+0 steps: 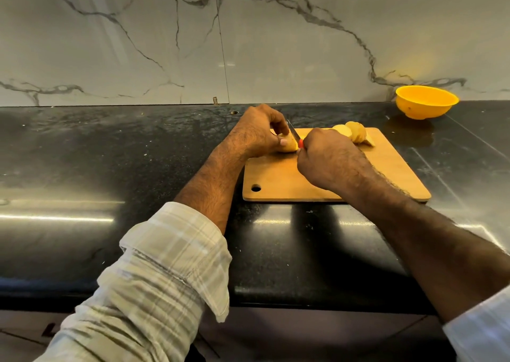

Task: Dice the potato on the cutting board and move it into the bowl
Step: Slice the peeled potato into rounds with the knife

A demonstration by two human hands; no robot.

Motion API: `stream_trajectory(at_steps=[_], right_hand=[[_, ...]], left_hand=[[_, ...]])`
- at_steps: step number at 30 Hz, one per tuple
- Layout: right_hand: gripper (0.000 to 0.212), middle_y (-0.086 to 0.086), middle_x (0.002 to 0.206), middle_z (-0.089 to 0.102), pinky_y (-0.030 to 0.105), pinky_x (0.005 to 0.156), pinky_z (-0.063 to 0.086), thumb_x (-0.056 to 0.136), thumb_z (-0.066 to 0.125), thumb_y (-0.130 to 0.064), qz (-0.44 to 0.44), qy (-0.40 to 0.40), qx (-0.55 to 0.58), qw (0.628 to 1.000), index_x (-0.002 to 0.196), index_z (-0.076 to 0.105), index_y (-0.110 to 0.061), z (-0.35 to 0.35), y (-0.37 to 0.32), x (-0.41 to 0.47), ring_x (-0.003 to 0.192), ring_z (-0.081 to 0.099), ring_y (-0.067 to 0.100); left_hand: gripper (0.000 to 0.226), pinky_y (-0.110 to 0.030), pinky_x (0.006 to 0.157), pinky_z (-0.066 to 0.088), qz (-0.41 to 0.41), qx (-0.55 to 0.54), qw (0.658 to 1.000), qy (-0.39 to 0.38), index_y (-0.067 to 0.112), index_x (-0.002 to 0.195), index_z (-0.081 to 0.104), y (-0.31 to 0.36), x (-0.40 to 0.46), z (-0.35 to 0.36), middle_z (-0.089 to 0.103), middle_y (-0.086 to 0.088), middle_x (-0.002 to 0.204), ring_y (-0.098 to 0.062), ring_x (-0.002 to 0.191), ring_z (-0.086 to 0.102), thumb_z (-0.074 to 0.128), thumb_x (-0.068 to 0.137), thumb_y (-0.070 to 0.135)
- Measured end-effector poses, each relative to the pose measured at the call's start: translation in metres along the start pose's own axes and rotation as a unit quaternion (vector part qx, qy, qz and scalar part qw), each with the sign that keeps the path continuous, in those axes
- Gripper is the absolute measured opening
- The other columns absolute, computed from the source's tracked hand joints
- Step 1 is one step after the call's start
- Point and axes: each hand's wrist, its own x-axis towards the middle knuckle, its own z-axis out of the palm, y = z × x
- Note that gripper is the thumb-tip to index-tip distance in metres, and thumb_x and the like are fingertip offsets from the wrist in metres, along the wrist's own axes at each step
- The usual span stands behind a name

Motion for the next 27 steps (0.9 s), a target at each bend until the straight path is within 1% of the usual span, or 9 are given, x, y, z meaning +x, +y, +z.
stream_trajectory(at_steps=[2, 4, 10, 12, 15, 18, 20, 22, 27], right_hand=[[0.023, 0.007, 0.103, 0.063, 0.044, 0.082, 0.062, 0.102, 0.06, -0.027, 0.002, 0.0, -0.006, 1.0, 0.12, 0.062, -0.013, 0.005, -0.003, 0.003, 0.093, 0.063, 0.024], [0.022, 0.006, 0.1, 0.063, 0.041, 0.079, 0.061, 0.101, 0.06, -0.028, -0.004, 0.007, -0.01, 1.0, 0.117, 0.061, -0.014, 0.008, -0.004, 0.006, 0.091, 0.063, 0.024], [0.013, 0.0, 0.082, 0.051, 0.036, 0.067, 0.049, 0.099, 0.062, -0.024, -0.022, -0.01, -0.038, 0.999, 0.103, 0.052, -0.016, 0.005, -0.007, 0.017, 0.075, 0.054, 0.018], [0.013, 0.0, 0.085, 0.051, 0.037, 0.071, 0.048, 0.099, 0.061, -0.025, -0.025, -0.033, -0.065, 0.997, 0.105, 0.051, -0.018, 0.01, -0.005, 0.017, 0.082, 0.054, 0.021], [0.014, 0.006, 0.101, 0.058, 0.039, 0.08, 0.053, 0.099, 0.058, -0.025, -0.029, -0.051, -0.072, 0.996, 0.102, 0.046, -0.021, 0.017, 0.002, 0.007, 0.091, 0.053, 0.024], [0.014, 0.011, 0.115, 0.063, 0.041, 0.087, 0.055, 0.1, 0.058, -0.027, -0.023, -0.058, -0.064, 0.996, 0.111, 0.056, -0.018, 0.015, 0.009, 0.0, 0.098, 0.057, 0.027], [0.021, 0.007, 0.105, 0.062, 0.04, 0.083, 0.057, 0.101, 0.06, -0.027, 0.0, -0.056, -0.044, 0.997, 0.118, 0.061, -0.014, 0.01, 0.013, -0.001, 0.099, 0.062, 0.027], [0.017, 0.003, 0.094, 0.061, 0.036, 0.073, 0.055, 0.101, 0.061, -0.028, 0.006, -0.024, -0.012, 1.0, 0.11, 0.062, -0.014, 0.008, 0.015, 0.002, 0.091, 0.062, 0.024], [0.011, 0.001, 0.085, 0.058, 0.034, 0.065, 0.049, 0.101, 0.061, -0.028, -0.015, 0.019, 0.017, 1.0, 0.1, 0.057, -0.017, 0.009, 0.003, 0.01, 0.083, 0.061, 0.02]], left_hand=[[0.018, -0.028, 0.085, 0.056, 0.003, 0.0, 1.0, 0.0, 0.022, 0.104, 0.079, 0.0, 0.0, 0.0, 0.071, 0.004, 0.115, -0.012, 0.105, 0.065, 0.085, 0.087, 0.019], [0.018, -0.029, 0.087, 0.057, 0.006, 0.005, 1.0, -0.004, 0.022, 0.105, 0.079, 0.0, 0.001, -0.001, 0.071, 0.004, 0.115, -0.012, 0.105, 0.064, 0.085, 0.088, 0.018], [0.017, -0.029, 0.085, 0.06, 0.01, 0.01, 1.0, 0.007, 0.024, 0.098, 0.081, -0.001, 0.001, 0.001, 0.074, 0.006, 0.111, -0.008, 0.1, 0.068, 0.088, 0.084, 0.017], [0.018, -0.022, 0.079, 0.055, 0.01, 0.019, 1.0, 0.008, 0.023, 0.101, 0.081, 0.0, 0.001, 0.002, 0.074, 0.006, 0.112, -0.008, 0.101, 0.066, 0.087, 0.085, 0.018], [0.019, -0.017, 0.071, 0.046, 0.001, 0.023, 1.0, 0.01, 0.025, 0.103, 0.081, -0.001, 0.003, 0.002, 0.072, 0.006, 0.112, -0.007, 0.101, 0.064, 0.087, 0.085, 0.022], [0.019, -0.023, 0.078, 0.055, -0.001, 0.008, 1.0, 0.003, 0.025, 0.104, 0.081, -0.003, 0.002, 0.0, 0.073, 0.005, 0.112, -0.008, 0.1, 0.065, 0.086, 0.086, 0.022], [0.021, -0.03, 0.088, 0.059, 0.005, 0.002, 1.0, -0.008, 0.024, 0.107, 0.081, -0.004, 0.001, -0.001, 0.072, 0.004, 0.115, -0.01, 0.103, 0.066, 0.086, 0.087, 0.021], [0.022, -0.034, 0.092, 0.059, 0.002, -0.006, 1.0, -0.015, 0.025, 0.108, 0.08, -0.004, 0.001, -0.001, 0.071, 0.003, 0.119, -0.013, 0.107, 0.065, 0.085, 0.087, 0.019], [0.023, -0.033, 0.094, 0.058, 0.011, -0.005, 1.0, -0.005, 0.02, 0.108, 0.079, -0.004, -0.002, -0.003, 0.071, 0.003, 0.116, -0.012, 0.106, 0.065, 0.085, 0.087, 0.017]])
